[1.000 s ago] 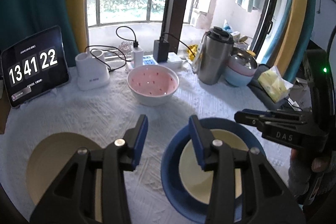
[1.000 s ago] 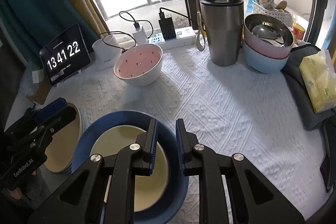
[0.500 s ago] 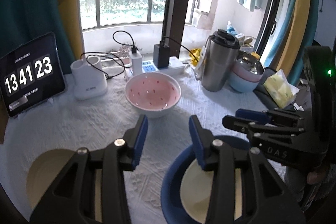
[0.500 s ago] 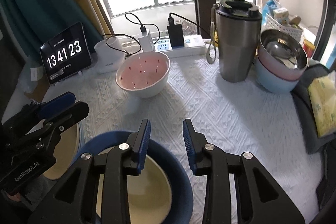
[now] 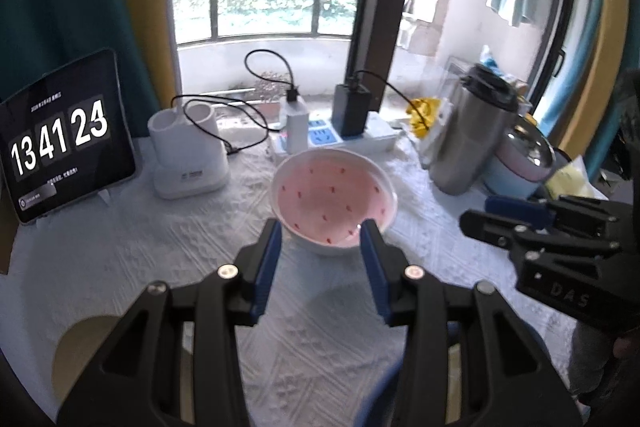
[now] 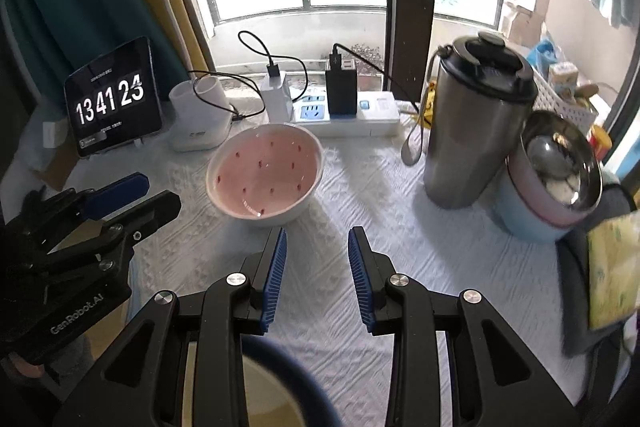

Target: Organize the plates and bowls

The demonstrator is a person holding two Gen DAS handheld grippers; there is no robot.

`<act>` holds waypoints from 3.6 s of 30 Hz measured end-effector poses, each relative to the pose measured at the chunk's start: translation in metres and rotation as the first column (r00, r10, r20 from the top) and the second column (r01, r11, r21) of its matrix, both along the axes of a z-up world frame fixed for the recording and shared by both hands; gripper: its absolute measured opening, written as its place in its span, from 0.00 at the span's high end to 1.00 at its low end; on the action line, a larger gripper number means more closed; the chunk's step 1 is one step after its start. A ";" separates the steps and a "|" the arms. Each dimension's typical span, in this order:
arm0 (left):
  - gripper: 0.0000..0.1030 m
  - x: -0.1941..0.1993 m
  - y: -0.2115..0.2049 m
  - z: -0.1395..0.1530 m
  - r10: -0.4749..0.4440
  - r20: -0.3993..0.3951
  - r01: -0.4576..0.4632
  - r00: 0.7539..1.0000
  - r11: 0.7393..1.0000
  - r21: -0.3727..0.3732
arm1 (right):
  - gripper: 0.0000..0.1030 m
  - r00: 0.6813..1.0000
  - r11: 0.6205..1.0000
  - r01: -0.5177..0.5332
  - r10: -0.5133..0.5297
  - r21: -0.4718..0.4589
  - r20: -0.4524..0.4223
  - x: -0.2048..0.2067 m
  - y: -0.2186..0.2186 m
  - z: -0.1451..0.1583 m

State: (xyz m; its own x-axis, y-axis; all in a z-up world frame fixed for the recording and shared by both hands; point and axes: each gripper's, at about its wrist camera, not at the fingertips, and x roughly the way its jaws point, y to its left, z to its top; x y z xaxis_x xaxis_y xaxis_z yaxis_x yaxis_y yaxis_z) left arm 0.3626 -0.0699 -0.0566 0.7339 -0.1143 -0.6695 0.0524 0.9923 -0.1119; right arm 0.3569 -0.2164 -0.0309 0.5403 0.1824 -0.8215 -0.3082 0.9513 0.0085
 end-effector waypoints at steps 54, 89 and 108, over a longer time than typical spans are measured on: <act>0.60 0.076 0.001 -0.063 0.039 -0.171 -0.034 0.984 0.999 0.026 | 0.81 0.957 0.990 -0.137 0.140 0.030 -0.255 0.100 0.030 -0.081; 0.69 0.026 0.010 0.012 -0.001 -0.019 0.001 1.000 1.000 0.010 | 0.82 0.982 0.992 -0.101 0.111 0.070 -0.154 0.053 0.026 -0.002; 0.69 -0.056 -0.015 0.049 -0.037 0.052 0.038 0.998 0.999 -0.021 | 0.82 0.989 0.994 -0.102 0.107 0.048 -0.098 -0.030 0.005 0.051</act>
